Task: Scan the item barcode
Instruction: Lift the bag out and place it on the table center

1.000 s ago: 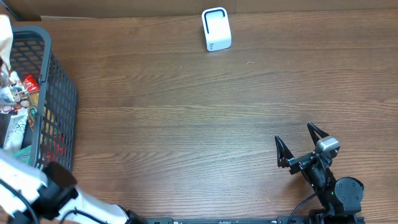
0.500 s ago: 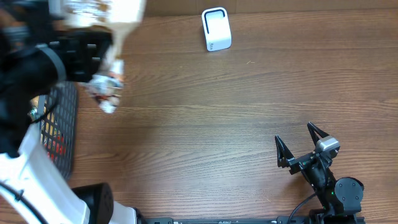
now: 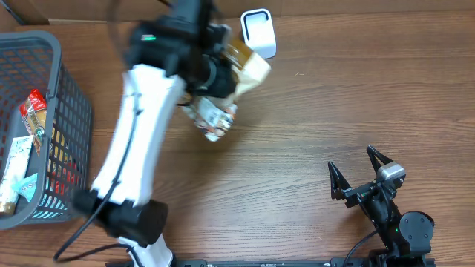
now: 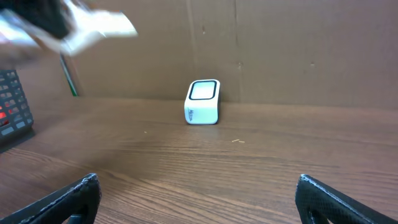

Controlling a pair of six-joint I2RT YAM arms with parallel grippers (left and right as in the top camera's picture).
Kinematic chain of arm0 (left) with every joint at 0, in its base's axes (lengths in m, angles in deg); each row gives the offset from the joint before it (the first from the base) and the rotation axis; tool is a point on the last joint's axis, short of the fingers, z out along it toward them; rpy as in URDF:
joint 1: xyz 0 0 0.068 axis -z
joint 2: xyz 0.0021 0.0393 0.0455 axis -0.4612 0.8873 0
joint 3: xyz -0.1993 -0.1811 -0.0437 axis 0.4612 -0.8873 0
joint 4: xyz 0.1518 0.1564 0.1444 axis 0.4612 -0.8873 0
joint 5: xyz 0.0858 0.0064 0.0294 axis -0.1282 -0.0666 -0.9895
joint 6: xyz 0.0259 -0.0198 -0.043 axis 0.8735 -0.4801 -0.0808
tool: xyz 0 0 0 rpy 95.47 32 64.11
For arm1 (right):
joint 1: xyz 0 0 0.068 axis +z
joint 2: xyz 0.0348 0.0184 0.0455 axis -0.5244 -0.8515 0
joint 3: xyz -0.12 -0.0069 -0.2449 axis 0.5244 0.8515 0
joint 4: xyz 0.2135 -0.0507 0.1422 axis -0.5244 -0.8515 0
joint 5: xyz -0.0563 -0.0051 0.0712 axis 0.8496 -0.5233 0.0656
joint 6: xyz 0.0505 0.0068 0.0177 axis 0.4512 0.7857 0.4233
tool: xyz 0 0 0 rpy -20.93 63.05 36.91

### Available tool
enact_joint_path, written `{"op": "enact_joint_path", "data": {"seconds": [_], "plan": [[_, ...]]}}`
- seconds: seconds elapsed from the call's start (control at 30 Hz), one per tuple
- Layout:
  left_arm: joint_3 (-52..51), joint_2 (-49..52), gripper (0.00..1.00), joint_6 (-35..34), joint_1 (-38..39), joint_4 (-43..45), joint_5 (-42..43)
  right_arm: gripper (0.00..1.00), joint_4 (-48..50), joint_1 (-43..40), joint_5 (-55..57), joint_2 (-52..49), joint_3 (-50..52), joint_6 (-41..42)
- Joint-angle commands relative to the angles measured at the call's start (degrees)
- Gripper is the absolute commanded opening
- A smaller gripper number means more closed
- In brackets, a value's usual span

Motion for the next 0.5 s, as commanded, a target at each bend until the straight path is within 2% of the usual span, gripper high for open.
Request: {"op": "enact_joint_path", "data": {"seconds": [0.0, 0.23, 0.47], "plan": [[-10.29, 1.11, 0.19, -4.33, 2.27, 7.08, -1.36, 1.0, 0.33, 0.37, -0.02, 0.55, 0.59, 0.24], [-32.04, 1.11, 0.18, -14.21, 3.41, 26.8, -1.14, 1.0, 0.33, 0.37, -0.02, 0.55, 0.59, 0.24], [-44.98, 1.14, 0.22, -19.69, 3.69, 38.93, -0.81, 1.0, 0.33, 0.37, -0.02, 0.55, 0.59, 0.24]]}}
